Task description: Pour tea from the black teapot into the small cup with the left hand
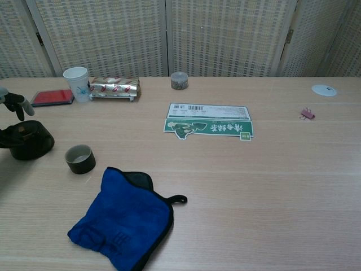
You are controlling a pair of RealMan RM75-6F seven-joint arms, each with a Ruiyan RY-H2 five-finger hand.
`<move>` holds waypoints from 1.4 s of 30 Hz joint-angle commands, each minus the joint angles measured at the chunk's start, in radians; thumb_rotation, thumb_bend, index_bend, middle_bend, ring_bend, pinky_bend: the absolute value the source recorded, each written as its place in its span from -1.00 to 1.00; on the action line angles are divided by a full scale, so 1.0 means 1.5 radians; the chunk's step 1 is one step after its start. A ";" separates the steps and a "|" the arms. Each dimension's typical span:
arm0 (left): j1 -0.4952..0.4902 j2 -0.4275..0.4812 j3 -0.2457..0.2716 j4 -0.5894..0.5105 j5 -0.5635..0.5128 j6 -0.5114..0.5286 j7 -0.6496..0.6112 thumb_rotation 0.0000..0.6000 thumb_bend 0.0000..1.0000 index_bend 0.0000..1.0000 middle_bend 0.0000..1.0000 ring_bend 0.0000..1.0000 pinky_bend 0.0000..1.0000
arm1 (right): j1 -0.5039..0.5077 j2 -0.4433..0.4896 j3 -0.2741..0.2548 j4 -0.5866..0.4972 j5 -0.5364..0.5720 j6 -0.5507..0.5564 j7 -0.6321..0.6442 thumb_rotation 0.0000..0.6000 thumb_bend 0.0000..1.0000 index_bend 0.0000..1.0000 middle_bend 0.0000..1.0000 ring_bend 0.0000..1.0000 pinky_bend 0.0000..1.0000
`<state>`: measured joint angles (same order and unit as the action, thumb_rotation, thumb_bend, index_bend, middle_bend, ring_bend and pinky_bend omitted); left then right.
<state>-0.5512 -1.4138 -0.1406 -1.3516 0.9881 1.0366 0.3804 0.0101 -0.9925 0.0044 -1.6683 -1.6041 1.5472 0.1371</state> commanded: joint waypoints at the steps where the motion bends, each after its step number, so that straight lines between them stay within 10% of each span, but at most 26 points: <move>1: 0.007 0.009 -0.002 -0.016 0.014 0.010 -0.021 0.80 -0.66 -0.43 -0.34 -0.55 -1.00 | 0.000 0.000 0.000 0.000 0.000 0.000 0.000 1.00 -0.77 -0.52 -0.52 -0.70 -0.65; 13: 0.050 0.060 0.023 -0.045 0.127 0.049 -0.140 0.12 -0.67 -0.14 -0.28 -0.44 -1.00 | -0.001 0.005 0.005 -0.001 0.000 0.007 0.000 1.00 -0.77 -0.52 -0.52 -0.70 -0.65; 42: 0.071 0.036 0.046 -0.027 0.130 0.040 -0.075 -0.03 -0.67 -0.09 -0.12 -0.33 -1.00 | 0.006 0.022 0.019 -0.019 0.009 0.005 -0.009 1.00 -0.77 -0.52 -0.52 -0.70 -0.64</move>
<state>-0.4445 -1.3577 -0.0722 -1.3940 1.1835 1.0965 0.2667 0.0194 -0.9596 0.0330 -1.6968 -1.5901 1.5553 0.1238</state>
